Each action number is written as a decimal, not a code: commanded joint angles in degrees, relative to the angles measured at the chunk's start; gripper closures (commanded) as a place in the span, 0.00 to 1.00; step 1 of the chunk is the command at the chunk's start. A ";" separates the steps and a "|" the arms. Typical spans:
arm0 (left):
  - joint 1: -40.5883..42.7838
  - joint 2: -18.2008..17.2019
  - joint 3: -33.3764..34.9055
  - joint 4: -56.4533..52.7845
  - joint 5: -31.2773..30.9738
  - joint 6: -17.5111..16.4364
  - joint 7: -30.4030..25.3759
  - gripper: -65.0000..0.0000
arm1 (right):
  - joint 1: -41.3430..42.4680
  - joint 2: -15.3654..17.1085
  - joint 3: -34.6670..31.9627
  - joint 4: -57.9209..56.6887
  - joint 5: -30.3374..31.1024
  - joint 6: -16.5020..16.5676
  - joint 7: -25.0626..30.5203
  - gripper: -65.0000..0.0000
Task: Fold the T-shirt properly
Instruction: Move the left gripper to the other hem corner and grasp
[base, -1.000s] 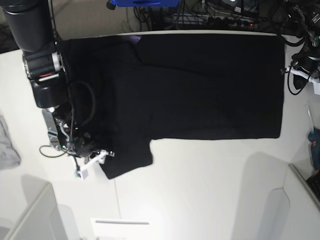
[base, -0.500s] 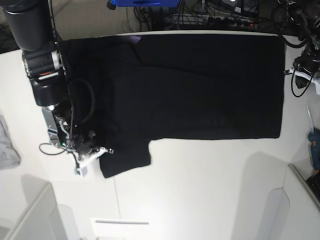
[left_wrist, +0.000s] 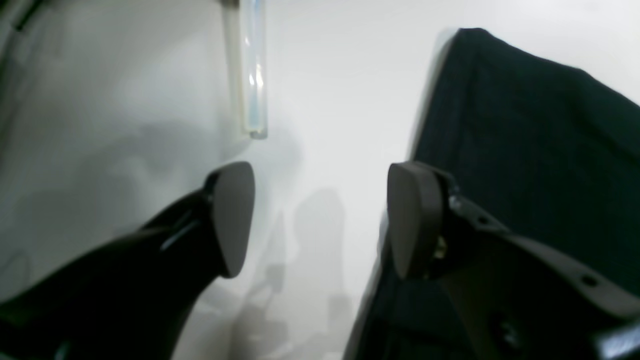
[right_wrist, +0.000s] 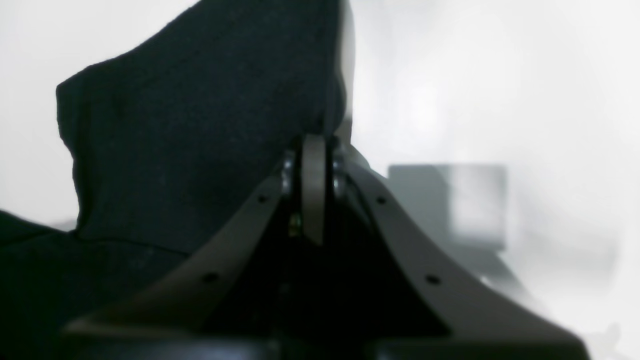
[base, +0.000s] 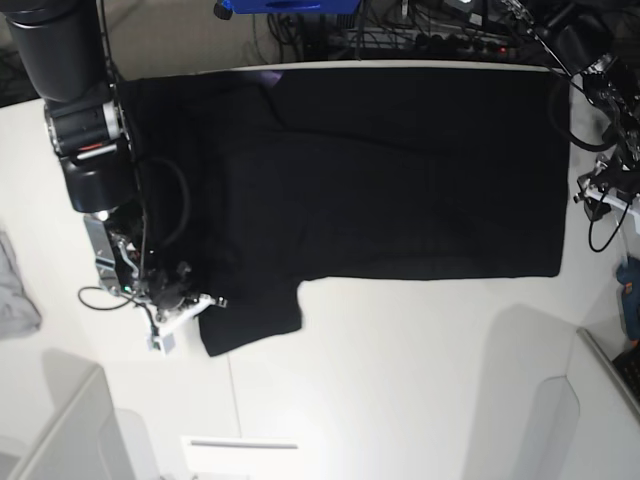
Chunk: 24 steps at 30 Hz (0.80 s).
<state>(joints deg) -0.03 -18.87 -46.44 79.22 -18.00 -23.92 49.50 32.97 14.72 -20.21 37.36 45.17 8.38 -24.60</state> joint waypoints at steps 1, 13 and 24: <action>-2.12 -2.36 1.73 -0.32 -0.51 -0.12 -1.45 0.38 | 1.71 0.53 0.29 0.57 0.33 -0.16 0.64 1.00; -16.54 -5.35 9.47 -16.14 0.02 -0.12 -1.63 0.38 | 1.71 0.53 0.03 0.66 0.33 -0.16 0.64 1.00; -23.22 -4.99 16.94 -27.66 6.35 -0.12 -9.01 0.38 | 1.71 0.53 -0.06 0.75 0.33 -0.07 0.64 1.00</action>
<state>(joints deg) -21.65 -22.61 -29.39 50.41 -10.94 -23.99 41.71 32.97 14.72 -20.27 37.36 45.41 8.38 -24.58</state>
